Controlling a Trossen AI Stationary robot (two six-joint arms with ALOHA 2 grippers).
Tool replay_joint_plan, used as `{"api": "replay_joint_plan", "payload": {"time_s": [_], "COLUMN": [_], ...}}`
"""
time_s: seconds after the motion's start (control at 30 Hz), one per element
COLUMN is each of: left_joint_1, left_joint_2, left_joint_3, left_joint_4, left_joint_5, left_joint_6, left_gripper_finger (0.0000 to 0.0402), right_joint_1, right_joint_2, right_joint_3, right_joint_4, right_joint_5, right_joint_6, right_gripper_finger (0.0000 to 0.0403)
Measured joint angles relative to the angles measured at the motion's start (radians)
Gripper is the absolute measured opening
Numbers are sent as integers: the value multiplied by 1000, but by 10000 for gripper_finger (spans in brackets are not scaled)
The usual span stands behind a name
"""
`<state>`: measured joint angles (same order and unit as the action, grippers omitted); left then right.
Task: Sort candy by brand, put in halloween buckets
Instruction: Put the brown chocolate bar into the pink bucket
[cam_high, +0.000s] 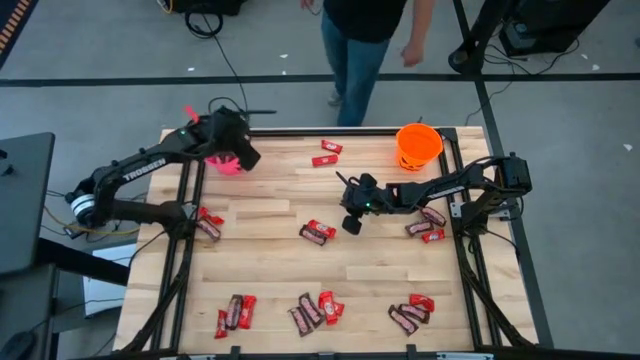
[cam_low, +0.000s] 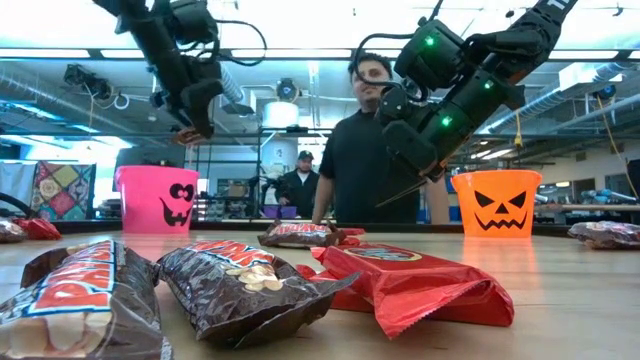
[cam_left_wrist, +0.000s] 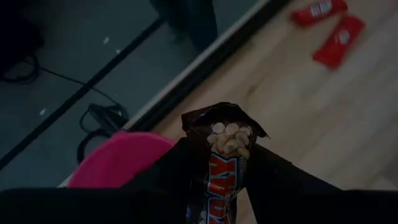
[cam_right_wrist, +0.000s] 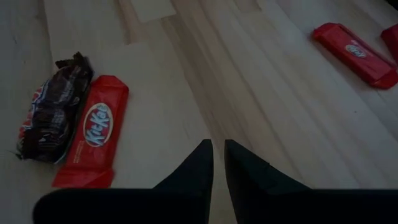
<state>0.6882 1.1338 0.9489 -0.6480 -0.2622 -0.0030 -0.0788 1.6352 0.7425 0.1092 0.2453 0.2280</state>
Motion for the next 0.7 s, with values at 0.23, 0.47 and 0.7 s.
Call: {"api": "replay_joint_plan", "payload": {"time_s": [0.23, 0.47, 0.7], "left_joint_1": [67, 73, 85], "left_joint_2": [-9, -8, -8], "left_joint_3": [-117, -220, -294], "left_joint_4": [231, 349, 416], "left_joint_5": [14, 13, 10], "left_joint_6": [34, 30, 23], "left_gripper_finger": [138, 138, 138], "right_joint_1": [0, 0, 0], "right_joint_2": [0, 0, 0], "right_joint_3": [0, 0, 0], "right_joint_4": [4, 4, 5], "right_joint_5": [1, 1, 23], "right_joint_6": [-2, -2, -3], "right_gripper_finger": [55, 55, 55]}}
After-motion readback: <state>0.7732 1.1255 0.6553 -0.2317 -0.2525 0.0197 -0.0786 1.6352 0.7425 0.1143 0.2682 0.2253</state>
